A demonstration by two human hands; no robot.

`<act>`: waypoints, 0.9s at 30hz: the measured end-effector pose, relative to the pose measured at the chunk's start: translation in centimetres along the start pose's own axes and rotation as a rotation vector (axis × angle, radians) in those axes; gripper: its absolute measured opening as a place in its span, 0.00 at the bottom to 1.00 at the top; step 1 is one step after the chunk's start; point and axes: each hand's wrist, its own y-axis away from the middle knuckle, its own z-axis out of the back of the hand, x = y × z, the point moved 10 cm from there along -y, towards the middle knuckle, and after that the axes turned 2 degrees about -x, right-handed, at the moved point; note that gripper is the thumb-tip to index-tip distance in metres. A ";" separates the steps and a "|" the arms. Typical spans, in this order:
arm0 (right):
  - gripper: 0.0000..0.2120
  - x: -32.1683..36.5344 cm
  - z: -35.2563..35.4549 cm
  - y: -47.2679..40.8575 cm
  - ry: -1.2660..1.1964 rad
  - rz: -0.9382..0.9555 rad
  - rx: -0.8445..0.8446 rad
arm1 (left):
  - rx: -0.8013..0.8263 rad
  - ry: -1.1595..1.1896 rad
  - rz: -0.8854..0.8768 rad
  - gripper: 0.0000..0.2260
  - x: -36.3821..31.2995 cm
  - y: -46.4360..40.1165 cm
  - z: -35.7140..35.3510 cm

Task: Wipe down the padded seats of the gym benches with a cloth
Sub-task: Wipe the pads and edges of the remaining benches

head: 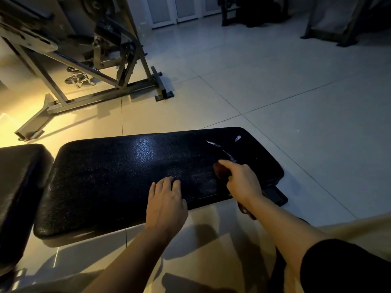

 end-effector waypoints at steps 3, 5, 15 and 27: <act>0.32 2.4 1.4 0.0 0.044 0.117 -0.123 | 0.001 0.011 0.006 0.23 0.1 -0.1 0.2; 0.35 4.2 -0.4 0.9 0.006 0.224 -0.034 | -0.001 0.015 0.014 0.24 0.0 -0.1 0.2; 0.21 3.0 -1.3 -1.5 -0.153 0.103 -0.046 | -0.005 0.026 -0.011 0.24 -0.1 0.4 0.4; 0.18 6.1 -5.4 -1.6 -0.066 0.407 0.113 | -0.039 0.020 -0.018 0.23 -0.3 -1.4 -0.1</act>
